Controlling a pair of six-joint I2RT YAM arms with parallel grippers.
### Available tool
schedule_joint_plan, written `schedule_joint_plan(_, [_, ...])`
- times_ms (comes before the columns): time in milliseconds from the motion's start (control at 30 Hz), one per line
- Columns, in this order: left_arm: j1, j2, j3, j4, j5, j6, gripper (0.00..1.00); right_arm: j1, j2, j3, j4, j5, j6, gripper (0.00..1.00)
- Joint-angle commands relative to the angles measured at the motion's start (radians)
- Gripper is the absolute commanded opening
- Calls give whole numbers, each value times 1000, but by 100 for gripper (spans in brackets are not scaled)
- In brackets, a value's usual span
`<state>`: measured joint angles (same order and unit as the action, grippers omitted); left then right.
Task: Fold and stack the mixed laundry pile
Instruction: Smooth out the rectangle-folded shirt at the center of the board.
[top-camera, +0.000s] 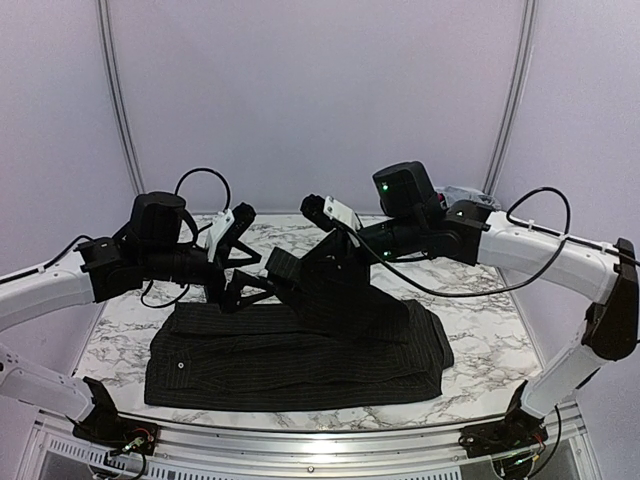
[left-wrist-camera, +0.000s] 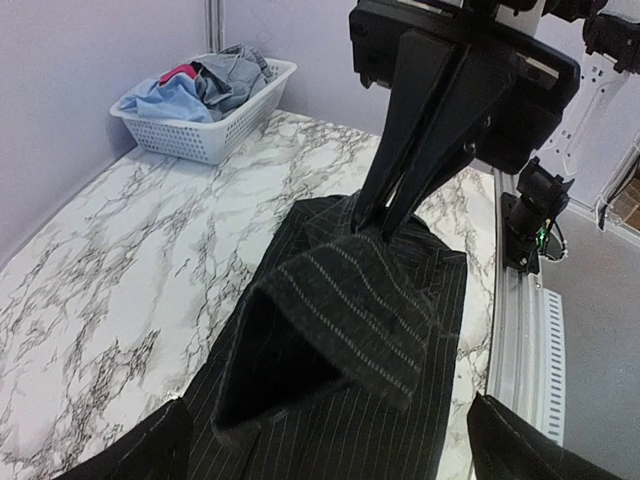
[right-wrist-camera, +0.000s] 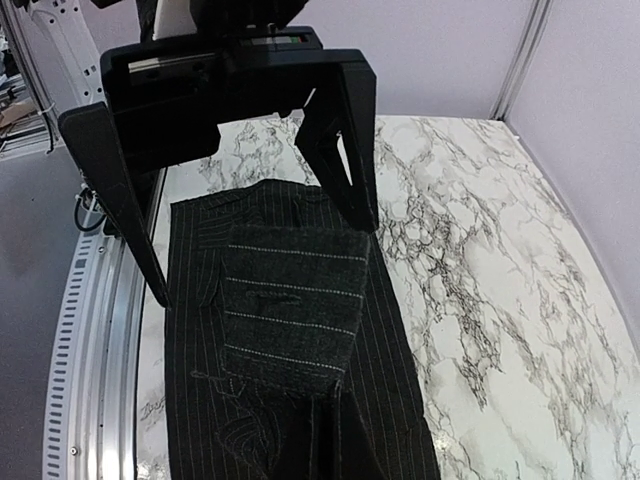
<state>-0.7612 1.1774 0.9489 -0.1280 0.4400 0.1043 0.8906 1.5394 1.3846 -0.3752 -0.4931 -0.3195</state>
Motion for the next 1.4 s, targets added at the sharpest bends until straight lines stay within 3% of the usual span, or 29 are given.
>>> schedule_joint_plan(0, [-16, 40, 13, 118, 25, -36, 99, 23, -56, -9, 18, 51, -10, 0])
schedule_joint_plan(300, [-64, 86, 23, 172, 29, 2, 99, 73, -115, -37, -4, 117, -57, 0])
schedule_joint_plan(333, [-65, 92, 28, 170, 25, -4, 95, 73, -124, -45, -3, 121, -59, 0])
schedule_joint_plan(367, [-68, 98, 39, 162, 29, -14, 87, 73, -132, -50, -4, 125, -59, 0])
schedule_joint_plan(433, [-68, 104, 60, 147, 51, -45, 60, 73, -148, -62, -7, 131, -58, 0])
schedule_joint_plan(500, [-68, 107, 77, 135, 57, -91, 8, 73, -173, -85, 2, 136, -51, 0])
schedule_joint_plan(533, [-69, 107, 85, 130, 65, -130, 0, 73, -184, -97, 9, 140, -47, 0])
schedule_joint_plan(633, [-101, 87, 111, 97, 71, -174, 0, 73, -216, -132, 25, 149, -30, 1])
schedule_joint_plan(667, [-122, 74, 123, 78, 52, -171, 0, 73, -229, -144, 33, 153, -20, 7])
schedule_joint_plan(733, [-165, 49, 155, 31, -9, -165, 0, 73, -257, -167, 55, 164, 14, 29])
schedule_joint_plan(767, [-184, 39, 174, 0, -39, -163, 0, 71, -279, -185, 71, 174, 35, 35])
schedule_joint_plan(867, [-237, 37, 241, -112, -116, -171, 0, 49, -355, -237, 123, 168, 95, 38])
schedule_joint_plan(933, [-299, 57, 295, -189, -163, -176, 0, 23, -400, -254, 128, 167, 144, 54])
schedule_joint_plan(1033, [-407, 117, 384, -320, -233, -162, 0, -35, -480, -279, 131, 178, 216, 68])
schedule_joint_plan(1233, [-597, 268, 535, -464, -311, -135, 0, -130, -624, -355, 135, 215, 289, 83])
schedule_joint_plan(1367, [-693, 309, 599, -483, -351, -119, 0, -143, -629, -398, 100, 261, 313, 84])
